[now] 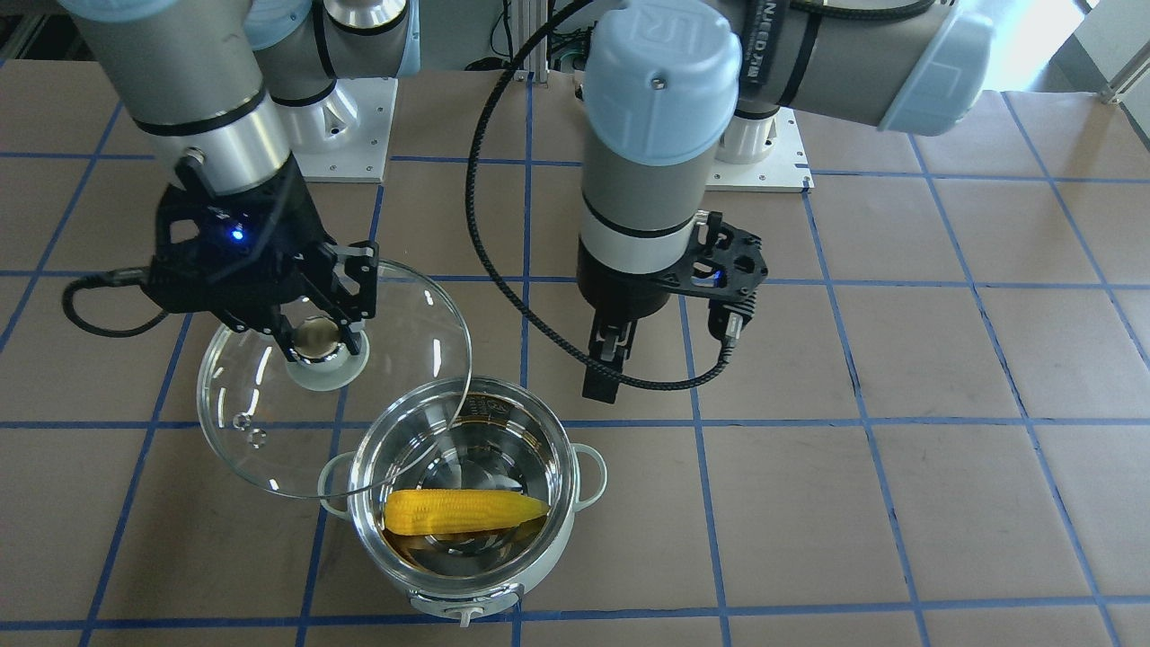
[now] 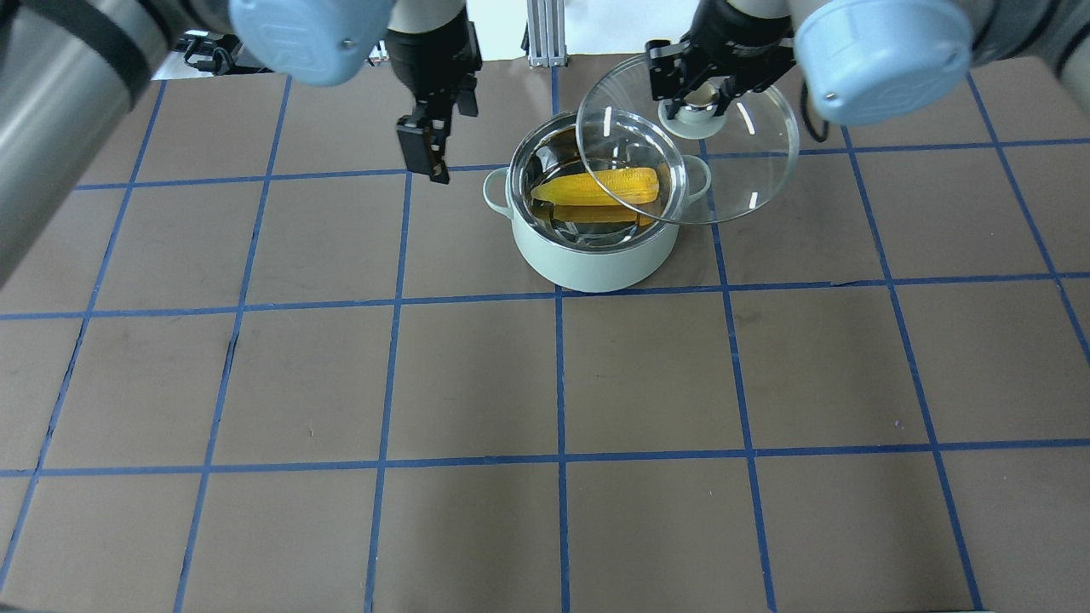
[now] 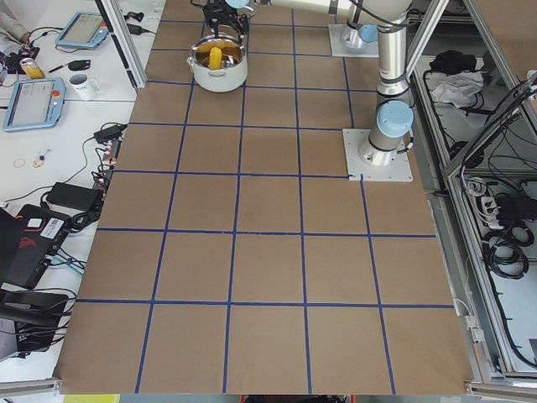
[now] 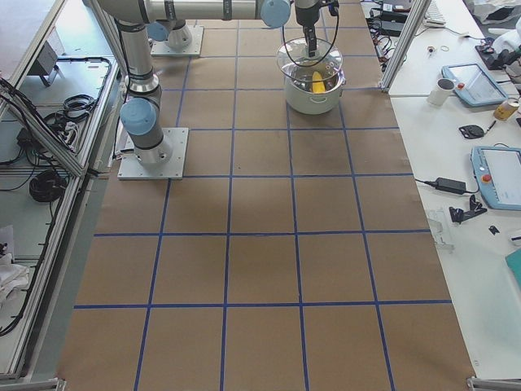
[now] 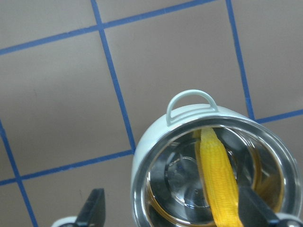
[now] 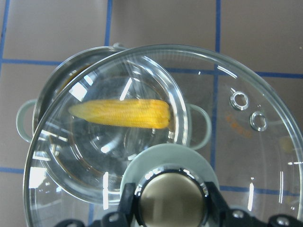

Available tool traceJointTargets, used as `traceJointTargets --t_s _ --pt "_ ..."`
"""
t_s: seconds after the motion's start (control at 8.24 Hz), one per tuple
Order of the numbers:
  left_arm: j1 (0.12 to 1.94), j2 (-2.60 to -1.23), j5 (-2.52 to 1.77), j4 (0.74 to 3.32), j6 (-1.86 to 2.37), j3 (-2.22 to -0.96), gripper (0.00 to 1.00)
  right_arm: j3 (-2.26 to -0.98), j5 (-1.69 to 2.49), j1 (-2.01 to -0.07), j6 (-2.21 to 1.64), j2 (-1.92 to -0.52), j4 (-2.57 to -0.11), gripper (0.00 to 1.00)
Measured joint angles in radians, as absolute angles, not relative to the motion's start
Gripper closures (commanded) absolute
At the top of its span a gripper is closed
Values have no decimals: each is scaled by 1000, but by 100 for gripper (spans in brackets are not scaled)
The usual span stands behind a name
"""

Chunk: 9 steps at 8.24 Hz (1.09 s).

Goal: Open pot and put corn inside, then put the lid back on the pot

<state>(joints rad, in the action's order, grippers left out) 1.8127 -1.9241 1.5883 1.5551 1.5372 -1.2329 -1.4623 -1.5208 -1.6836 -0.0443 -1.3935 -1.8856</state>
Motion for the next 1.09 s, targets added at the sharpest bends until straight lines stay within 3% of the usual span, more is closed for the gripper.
traceJointTargets --t_s 0.36,0.73,1.09 --pt "1651 -1741 1591 1599 1216 -1365 0 -1458 -1567 -1801 -234 -1250 -2057 87" --pt "1597 -1672 1599 1625 948 -1373 0 -1449 -1579 -1825 -334 -1181 -2107 95" --pt "1550 -1641 1605 1634 782 -1372 0 -1447 -1589 -1838 -363 -1154 -2120 96"
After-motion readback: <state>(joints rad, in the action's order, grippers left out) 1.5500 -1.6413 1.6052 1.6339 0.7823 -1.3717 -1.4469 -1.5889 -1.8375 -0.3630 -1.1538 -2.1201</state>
